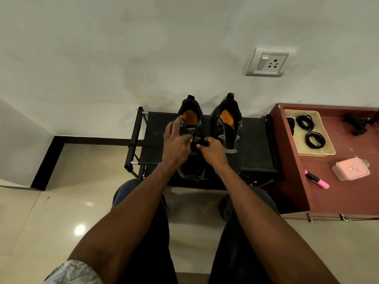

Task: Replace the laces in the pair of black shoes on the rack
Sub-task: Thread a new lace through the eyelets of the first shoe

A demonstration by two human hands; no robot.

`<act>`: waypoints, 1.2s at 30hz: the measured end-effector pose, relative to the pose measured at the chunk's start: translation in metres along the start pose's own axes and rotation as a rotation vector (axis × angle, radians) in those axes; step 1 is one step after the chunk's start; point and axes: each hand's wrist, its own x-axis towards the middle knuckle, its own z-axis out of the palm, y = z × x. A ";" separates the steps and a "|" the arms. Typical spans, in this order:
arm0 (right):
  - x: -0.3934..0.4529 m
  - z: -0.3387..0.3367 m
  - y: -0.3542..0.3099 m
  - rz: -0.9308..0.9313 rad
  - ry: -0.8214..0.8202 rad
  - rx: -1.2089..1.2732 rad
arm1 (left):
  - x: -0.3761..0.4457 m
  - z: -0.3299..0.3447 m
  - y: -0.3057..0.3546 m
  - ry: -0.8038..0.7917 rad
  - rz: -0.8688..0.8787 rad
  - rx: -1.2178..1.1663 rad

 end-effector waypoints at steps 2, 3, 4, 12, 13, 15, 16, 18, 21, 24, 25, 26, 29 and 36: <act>0.000 -0.001 0.003 0.023 -0.059 0.015 | -0.002 0.004 0.001 -0.034 -0.029 0.009; 0.000 0.000 0.005 0.034 -0.100 0.032 | -0.002 0.005 0.003 -0.044 -0.089 -0.027; -0.001 0.001 0.007 0.028 -0.133 0.027 | -0.002 0.007 0.007 -0.048 -0.160 -0.076; -0.002 0.001 0.016 -0.065 -0.126 -0.109 | 0.005 0.017 0.022 -0.209 -0.691 -0.495; -0.003 0.001 0.016 -0.070 -0.123 -0.104 | 0.008 0.014 0.024 -0.208 -0.767 -0.550; -0.002 0.002 0.018 -0.072 -0.115 -0.085 | 0.014 0.007 0.023 -0.188 -0.889 -0.663; 0.000 0.003 0.019 -0.074 -0.109 -0.071 | 0.017 0.002 0.022 -0.173 -0.949 -0.746; 0.001 0.004 0.020 -0.079 -0.100 -0.059 | 0.019 -0.002 0.018 -0.170 -1.003 -0.792; 0.002 0.005 0.020 -0.085 -0.103 -0.073 | 0.013 0.003 0.020 -0.149 -0.896 -0.677; 0.004 0.004 0.022 -0.083 -0.107 -0.123 | -0.002 0.019 0.019 -0.064 -0.568 -0.424; 0.004 0.004 0.023 -0.078 -0.106 -0.135 | -0.007 0.022 0.019 -0.042 -0.489 -0.344; 0.004 0.004 0.023 -0.072 -0.105 -0.138 | -0.009 0.023 0.019 -0.015 -0.439 -0.287; 0.004 0.004 0.022 -0.066 -0.106 -0.138 | -0.011 0.018 0.022 0.041 -0.355 -0.182; 0.003 0.001 0.023 -0.094 -0.114 -0.125 | -0.001 0.019 0.022 -0.163 -0.543 -0.292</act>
